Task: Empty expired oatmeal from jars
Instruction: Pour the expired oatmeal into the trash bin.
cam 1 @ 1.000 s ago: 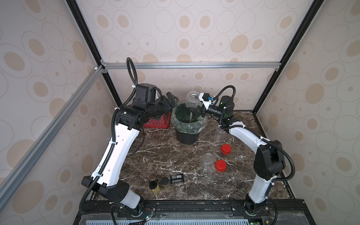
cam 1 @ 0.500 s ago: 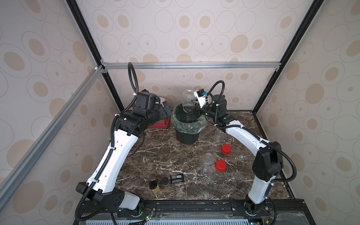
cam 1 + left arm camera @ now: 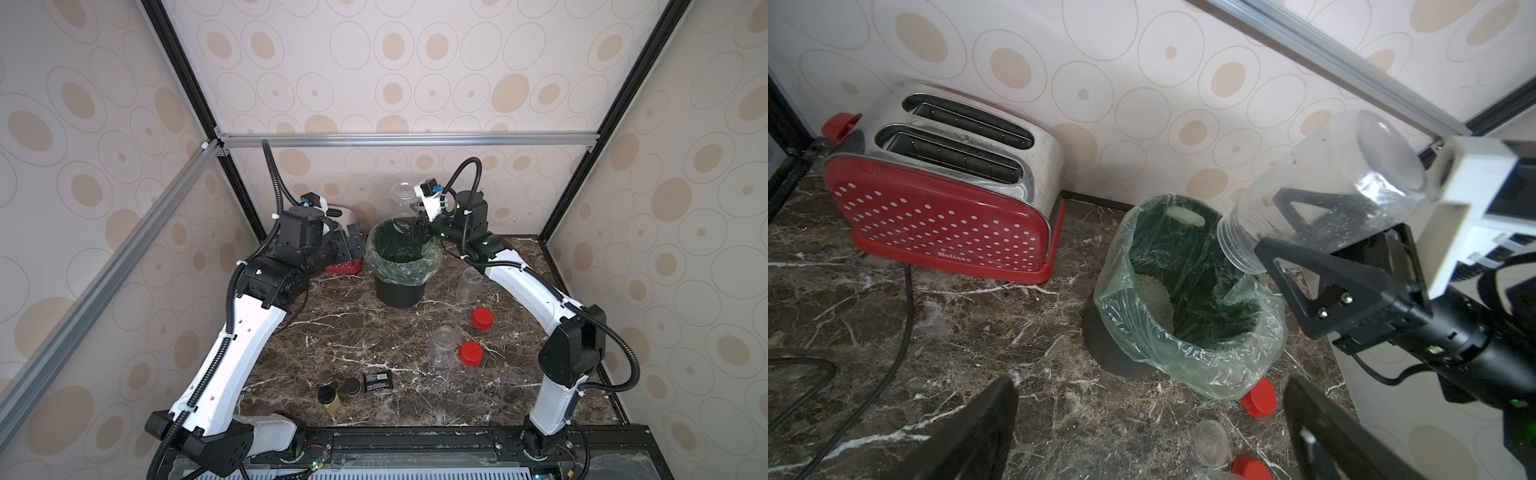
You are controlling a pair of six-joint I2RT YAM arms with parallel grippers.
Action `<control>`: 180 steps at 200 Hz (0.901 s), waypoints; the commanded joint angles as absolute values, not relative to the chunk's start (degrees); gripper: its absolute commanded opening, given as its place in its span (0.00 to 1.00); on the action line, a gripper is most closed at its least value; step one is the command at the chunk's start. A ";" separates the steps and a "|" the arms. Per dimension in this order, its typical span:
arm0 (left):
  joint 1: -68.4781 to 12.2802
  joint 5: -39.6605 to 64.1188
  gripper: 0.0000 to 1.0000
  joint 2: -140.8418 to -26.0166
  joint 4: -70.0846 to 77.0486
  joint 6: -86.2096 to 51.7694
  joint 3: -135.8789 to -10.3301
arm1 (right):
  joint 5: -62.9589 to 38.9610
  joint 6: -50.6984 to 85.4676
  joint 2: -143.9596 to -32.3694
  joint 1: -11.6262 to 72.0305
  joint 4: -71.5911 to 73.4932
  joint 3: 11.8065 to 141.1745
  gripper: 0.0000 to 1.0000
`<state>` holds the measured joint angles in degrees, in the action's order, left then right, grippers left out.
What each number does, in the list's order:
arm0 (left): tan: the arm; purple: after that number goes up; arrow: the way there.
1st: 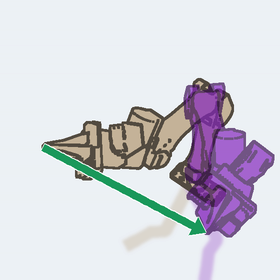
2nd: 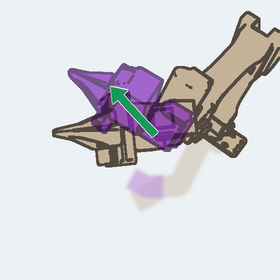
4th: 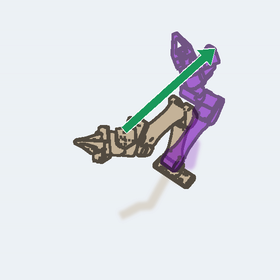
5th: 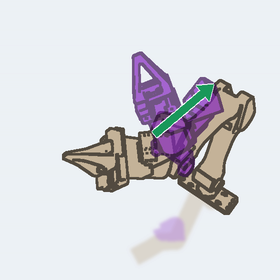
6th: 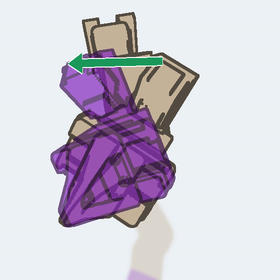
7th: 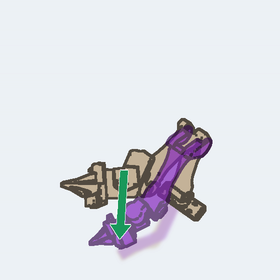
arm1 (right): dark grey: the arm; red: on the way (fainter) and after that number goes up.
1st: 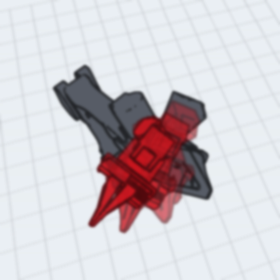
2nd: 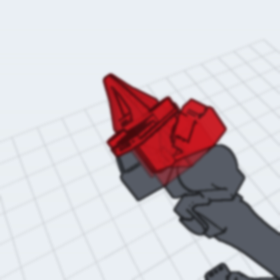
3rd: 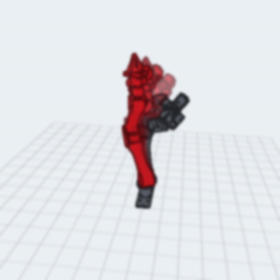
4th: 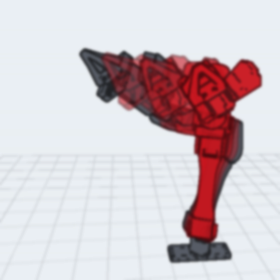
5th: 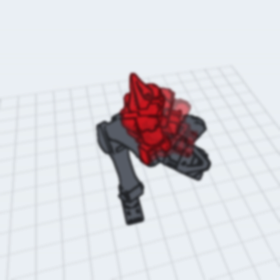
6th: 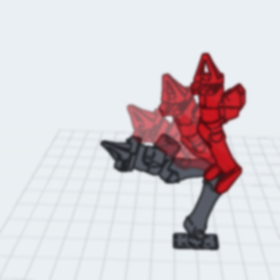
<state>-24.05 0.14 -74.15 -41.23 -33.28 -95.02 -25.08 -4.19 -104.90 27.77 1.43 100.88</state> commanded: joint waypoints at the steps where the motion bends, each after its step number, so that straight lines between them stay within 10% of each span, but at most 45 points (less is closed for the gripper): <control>1: -23.95 2.81 0.99 -73.04 -37.58 -30.15 -93.89 | -26.81 -9.06 -106.56 28.33 0.31 100.89 0.22; 180: -23.99 10.86 0.99 -72.34 -34.03 -27.17 -90.42 | -37.71 -22.72 -107.52 28.62 -4.78 104.45 0.22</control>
